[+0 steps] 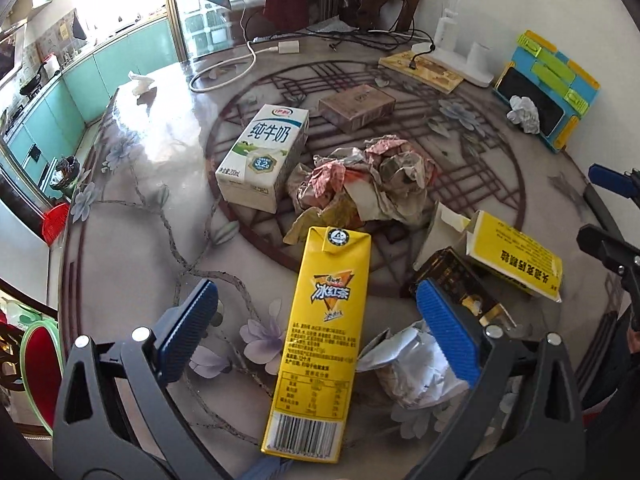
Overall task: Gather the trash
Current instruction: 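Grasp the yellow iced-tea carton with the left tool and lift it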
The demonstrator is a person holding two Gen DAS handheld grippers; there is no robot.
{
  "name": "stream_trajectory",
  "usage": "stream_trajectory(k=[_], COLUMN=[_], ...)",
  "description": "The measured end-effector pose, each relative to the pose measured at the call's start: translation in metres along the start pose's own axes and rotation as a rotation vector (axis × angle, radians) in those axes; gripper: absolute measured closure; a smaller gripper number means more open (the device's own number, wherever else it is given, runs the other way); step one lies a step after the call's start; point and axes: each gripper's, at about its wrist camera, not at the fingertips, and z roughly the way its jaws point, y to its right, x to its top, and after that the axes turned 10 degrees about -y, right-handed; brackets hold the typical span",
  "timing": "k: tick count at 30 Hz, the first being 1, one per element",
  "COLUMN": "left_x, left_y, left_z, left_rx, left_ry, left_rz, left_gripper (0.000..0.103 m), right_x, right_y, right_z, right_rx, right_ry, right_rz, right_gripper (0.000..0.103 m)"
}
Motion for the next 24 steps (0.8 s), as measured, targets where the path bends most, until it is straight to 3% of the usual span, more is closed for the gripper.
stream_trajectory(k=[2, 4, 7, 10, 11, 24], left_x=[0.002, 0.004, 0.005, 0.003, 0.003, 0.002], left_y=[-0.001, -0.004, -0.006, -0.009, -0.010, -0.028], left_z=[0.009, 0.017, 0.028, 0.036, 0.037, 0.000], left_rx=[-0.008, -0.015, -0.013, -0.028, -0.025, -0.031], left_ry=[-0.024, -0.054, -0.086, -0.112, -0.117, -0.014], left_rz=[-0.007, -0.011, -0.010, -0.022, -0.025, -0.090], left_gripper=[0.007, 0.016, 0.033, 0.055, 0.067, 0.067], right_x=[0.000, -0.001, -0.002, -0.004, -0.005, -0.013], right_y=[0.001, 0.002, 0.004, 0.005, 0.005, -0.020], right_z=[0.003, 0.005, 0.008, 0.012, 0.013, 0.029], right_rx=[0.004, 0.009, 0.009, 0.011, 0.012, -0.025], right_ry=[-0.006, -0.011, -0.019, -0.032, -0.037, -0.076], right_rz=[0.003, 0.005, 0.008, 0.005, 0.002, -0.111], right_gripper=[0.006, 0.006, 0.006, 0.006, 0.006, 0.006])
